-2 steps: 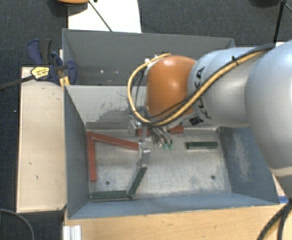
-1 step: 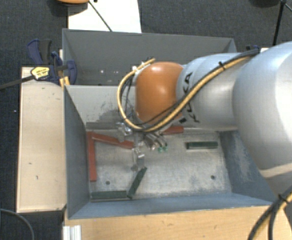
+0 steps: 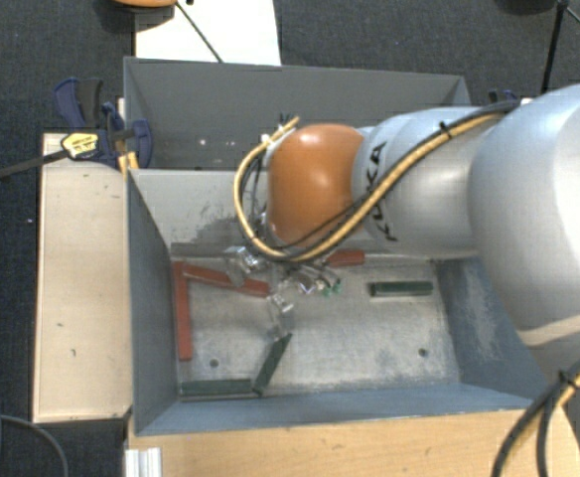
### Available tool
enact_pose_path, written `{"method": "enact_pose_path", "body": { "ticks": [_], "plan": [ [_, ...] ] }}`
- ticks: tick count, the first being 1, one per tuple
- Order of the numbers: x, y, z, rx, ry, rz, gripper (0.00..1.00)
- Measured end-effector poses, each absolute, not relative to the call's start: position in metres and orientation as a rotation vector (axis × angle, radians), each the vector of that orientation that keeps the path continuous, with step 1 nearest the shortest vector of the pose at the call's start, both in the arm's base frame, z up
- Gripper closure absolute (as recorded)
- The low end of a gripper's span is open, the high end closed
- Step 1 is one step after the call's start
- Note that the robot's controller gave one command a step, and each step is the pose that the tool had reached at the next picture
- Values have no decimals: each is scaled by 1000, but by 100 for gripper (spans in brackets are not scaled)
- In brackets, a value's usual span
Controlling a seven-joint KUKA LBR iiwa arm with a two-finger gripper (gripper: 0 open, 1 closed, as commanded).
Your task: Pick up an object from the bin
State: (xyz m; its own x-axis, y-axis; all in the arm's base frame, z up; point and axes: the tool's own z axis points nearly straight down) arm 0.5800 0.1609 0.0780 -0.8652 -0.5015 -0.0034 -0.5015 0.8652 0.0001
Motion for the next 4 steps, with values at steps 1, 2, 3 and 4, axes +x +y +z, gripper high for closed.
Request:
{"method": "enact_pose_path", "body": {
  "ticks": [1, 2, 3, 4],
  "plan": [
    [583, 162, 74, -377, 3116, 2, 0],
    [589, 193, 71, -931, 2994, 3, 100],
    [589, 192, 71, -927, 2996, 3, 100],
    [593, 175, 257, -874, 3005, 0, 100]
  ]
}}
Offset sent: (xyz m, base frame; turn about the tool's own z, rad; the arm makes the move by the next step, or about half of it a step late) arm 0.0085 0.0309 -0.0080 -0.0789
